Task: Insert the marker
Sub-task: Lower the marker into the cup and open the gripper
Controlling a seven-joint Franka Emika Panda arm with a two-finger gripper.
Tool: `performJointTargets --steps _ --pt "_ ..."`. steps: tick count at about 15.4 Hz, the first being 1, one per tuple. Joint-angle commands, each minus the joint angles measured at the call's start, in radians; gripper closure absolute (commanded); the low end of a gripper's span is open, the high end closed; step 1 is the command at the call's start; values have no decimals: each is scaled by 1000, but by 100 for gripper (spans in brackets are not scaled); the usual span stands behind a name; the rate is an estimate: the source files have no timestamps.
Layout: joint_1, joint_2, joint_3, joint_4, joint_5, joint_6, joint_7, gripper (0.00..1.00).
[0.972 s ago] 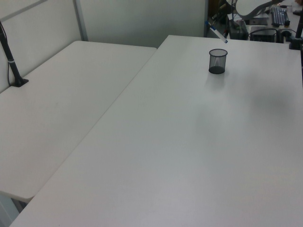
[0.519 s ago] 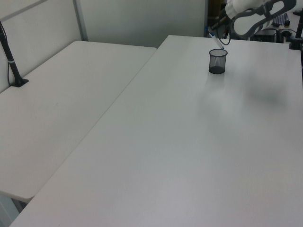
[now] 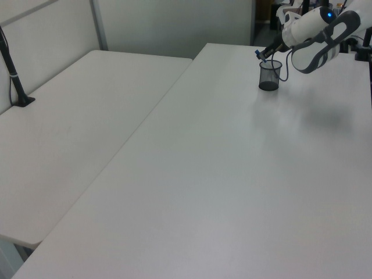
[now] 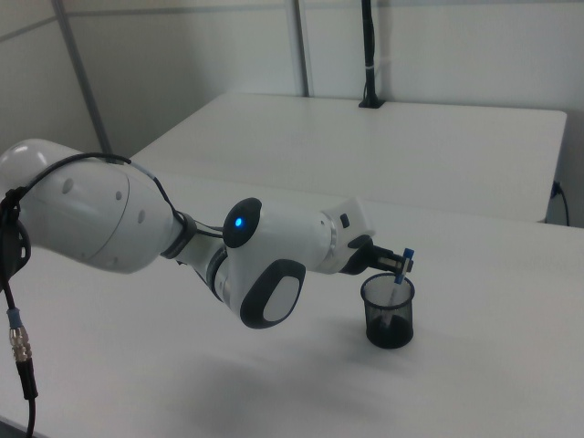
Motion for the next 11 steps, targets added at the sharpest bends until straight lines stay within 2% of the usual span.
performJointTargets --steps 1,2,3,4,5,7,8,11 --pt "7 -40 -3 -36 9 20 -19 47" --pt "5 -47 -3 -35 15 18 -17 26" --pt "5 -58 -3 -33 17 17 1 10" --pt "8 -73 -3 -32 17 12 33 4" --pt "10 -89 -3 -29 17 8 64 0" --pt "18 -121 -2 -12 17 -37 81 0" --pt "18 -139 6 17 17 -110 83 0" --pt "53 -190 8 179 17 -497 133 0"
